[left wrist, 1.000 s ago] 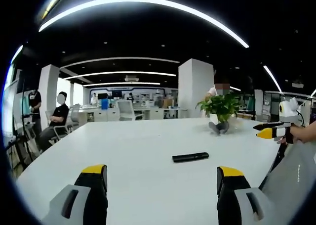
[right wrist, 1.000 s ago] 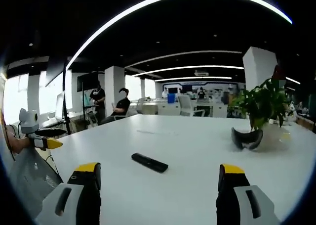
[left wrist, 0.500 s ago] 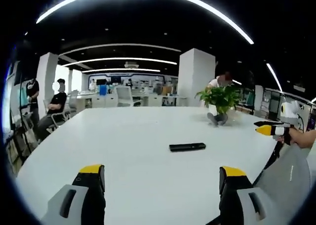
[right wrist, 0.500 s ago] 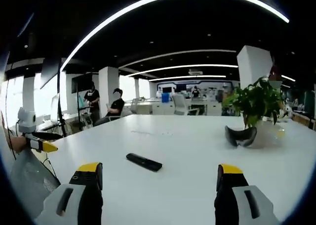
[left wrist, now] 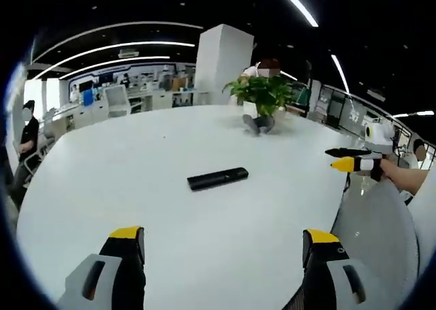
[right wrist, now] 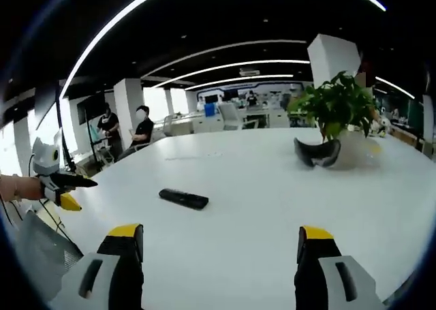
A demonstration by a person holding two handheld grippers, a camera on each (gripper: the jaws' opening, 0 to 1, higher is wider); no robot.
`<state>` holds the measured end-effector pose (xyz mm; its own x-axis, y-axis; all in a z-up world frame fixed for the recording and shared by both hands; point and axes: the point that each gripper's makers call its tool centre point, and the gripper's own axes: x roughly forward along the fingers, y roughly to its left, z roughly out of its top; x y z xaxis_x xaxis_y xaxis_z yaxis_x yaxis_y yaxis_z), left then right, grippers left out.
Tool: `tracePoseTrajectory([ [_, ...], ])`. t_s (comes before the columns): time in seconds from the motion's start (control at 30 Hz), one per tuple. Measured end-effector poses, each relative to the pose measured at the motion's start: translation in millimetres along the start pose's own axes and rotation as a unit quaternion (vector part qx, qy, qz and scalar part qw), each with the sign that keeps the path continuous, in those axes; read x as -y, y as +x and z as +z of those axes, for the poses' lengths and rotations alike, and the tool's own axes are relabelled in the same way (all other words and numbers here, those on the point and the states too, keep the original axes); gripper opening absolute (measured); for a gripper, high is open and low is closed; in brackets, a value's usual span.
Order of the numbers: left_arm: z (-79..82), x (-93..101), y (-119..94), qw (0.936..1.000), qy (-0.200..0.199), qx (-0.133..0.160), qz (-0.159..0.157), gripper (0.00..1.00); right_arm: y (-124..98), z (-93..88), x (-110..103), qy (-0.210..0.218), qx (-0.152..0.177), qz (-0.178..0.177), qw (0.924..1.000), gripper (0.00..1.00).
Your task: Press the specified remote control buttons in sequence, fully releasing each button before pressing the next.
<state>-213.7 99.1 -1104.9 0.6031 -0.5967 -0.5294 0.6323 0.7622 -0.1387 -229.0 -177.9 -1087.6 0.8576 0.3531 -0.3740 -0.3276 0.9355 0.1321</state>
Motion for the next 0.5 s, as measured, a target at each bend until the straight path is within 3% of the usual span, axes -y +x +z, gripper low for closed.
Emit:
tracePoseTrajectory([
  [0.13,-12.2,-1.5,16,0.9979,0.021,-0.054,-0.027,1.00,3,-7.8,-3,-0.017,-0.025,0.005,0.9995,0.93],
  [0.23,-6.1,-0.1,28,0.9963,0.060,-0.039,-0.046,0.97,2,-8.5,-3,-0.022,-0.027,0.007,0.9994,0.92],
  [0.5,-2.7,-10.9,62,0.9948,0.027,-0.071,-0.068,0.96,3,-12.3,-2,-0.013,-0.035,0.012,0.9992,0.90],
])
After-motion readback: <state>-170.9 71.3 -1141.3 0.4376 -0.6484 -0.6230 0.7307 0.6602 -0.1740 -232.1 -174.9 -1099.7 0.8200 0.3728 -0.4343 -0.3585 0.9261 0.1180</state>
